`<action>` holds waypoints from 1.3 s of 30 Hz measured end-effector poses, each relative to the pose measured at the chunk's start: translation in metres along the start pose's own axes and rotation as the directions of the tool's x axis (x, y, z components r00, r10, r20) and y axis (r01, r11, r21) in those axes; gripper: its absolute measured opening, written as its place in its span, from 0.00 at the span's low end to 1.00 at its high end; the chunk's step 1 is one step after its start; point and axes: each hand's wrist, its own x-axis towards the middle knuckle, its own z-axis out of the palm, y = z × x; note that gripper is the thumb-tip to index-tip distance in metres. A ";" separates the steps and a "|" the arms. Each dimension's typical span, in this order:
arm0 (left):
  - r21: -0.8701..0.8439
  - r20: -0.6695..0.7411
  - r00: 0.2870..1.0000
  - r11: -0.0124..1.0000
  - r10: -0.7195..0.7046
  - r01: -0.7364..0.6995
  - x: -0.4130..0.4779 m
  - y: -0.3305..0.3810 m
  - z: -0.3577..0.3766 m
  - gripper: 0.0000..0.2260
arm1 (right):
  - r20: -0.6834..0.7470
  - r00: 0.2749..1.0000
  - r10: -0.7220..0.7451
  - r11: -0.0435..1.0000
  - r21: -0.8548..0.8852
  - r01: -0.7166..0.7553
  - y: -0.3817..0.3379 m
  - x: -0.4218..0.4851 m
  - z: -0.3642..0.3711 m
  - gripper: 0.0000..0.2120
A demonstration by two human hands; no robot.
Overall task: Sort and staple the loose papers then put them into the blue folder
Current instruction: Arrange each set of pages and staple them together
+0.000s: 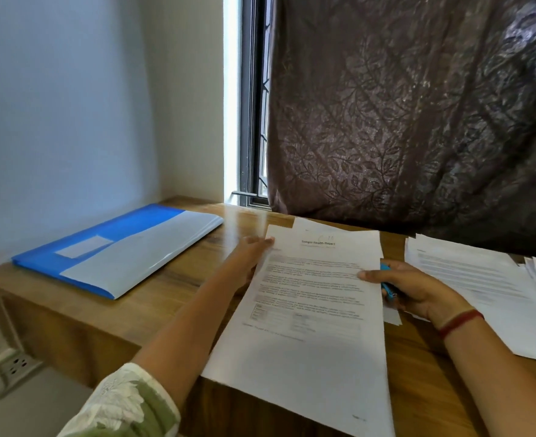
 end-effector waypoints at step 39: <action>0.895 -0.396 0.817 0.377 0.419 0.240 0.044 -0.037 -0.086 0.15 | -0.230 0.900 -0.371 0.448 -0.893 -0.043 0.017 0.004 0.049 0.23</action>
